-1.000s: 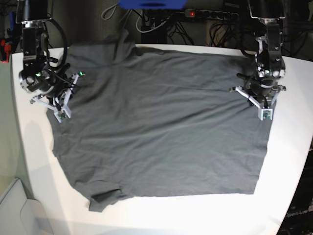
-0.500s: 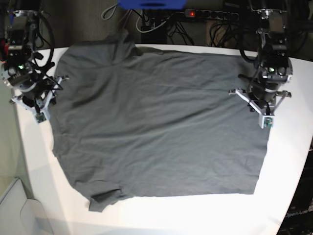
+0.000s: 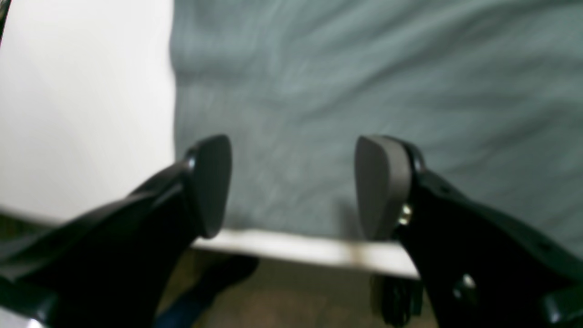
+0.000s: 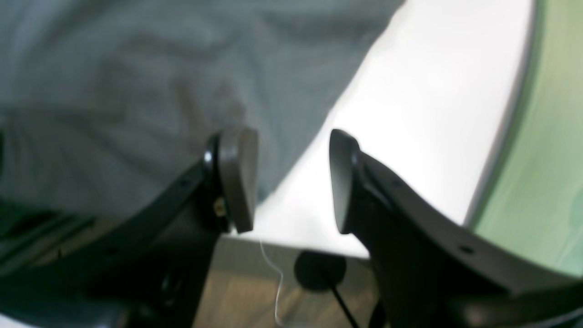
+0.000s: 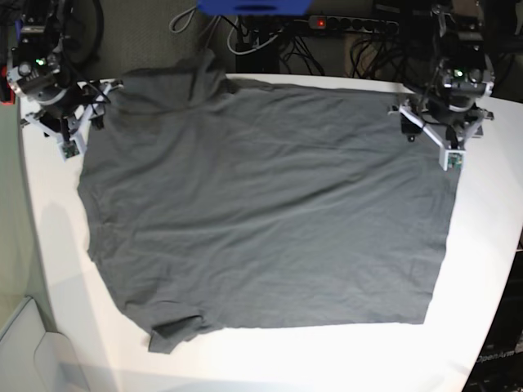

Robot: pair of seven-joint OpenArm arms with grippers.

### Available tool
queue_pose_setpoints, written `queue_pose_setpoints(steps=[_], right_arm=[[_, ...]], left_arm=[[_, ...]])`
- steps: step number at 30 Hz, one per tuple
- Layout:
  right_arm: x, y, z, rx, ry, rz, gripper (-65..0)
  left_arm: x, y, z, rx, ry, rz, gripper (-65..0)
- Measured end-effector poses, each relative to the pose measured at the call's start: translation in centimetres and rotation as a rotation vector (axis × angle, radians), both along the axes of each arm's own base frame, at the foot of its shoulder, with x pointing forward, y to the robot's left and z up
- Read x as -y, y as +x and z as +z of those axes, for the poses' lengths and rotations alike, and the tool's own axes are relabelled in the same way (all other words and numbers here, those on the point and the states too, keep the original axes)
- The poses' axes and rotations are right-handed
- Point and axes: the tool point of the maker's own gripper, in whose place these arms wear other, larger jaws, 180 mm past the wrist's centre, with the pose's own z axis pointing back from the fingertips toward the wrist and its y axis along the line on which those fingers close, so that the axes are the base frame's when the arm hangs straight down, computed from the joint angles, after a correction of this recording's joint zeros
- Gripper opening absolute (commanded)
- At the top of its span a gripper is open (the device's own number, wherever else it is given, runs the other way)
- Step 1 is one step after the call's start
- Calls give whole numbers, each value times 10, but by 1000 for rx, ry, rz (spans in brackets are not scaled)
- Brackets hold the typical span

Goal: Layout the t-shirt on the table in an organized manner, then fold the t-shirt properly
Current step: 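Pull the collar-side corners apart with both grippers to flatten the shirt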

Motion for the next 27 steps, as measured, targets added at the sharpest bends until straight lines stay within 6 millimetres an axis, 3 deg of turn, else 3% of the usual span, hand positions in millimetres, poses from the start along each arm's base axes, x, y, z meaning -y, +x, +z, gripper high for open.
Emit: queue_pose_setpoints(steps=[5, 8, 15, 18, 22, 27], right_arm=[[-7, -8, -6, -13, 38, -29, -379], [1, -10, -4, -7, 23, -46, -372], [8, -22, -3, -31, 16, 20, -242], [12, -24, -3, -36, 5, 13, -225], [12, -24, -3, -36, 5, 13, -226], [12, -24, -4, -36, 5, 13, -227]], left_arm=[[-22, -25, -5, -37, 8, 64, -233], [-32, -43, -5, -48, -55, 66, -231], [-76, -71, 13, 27, -135, 104, -229], [-85, -87, 0, -7, -152, 107, -229], [-91, -83, -19, 12, -225, 146, -231], [-108, -100, -45, -31, -281, 261, -231]])
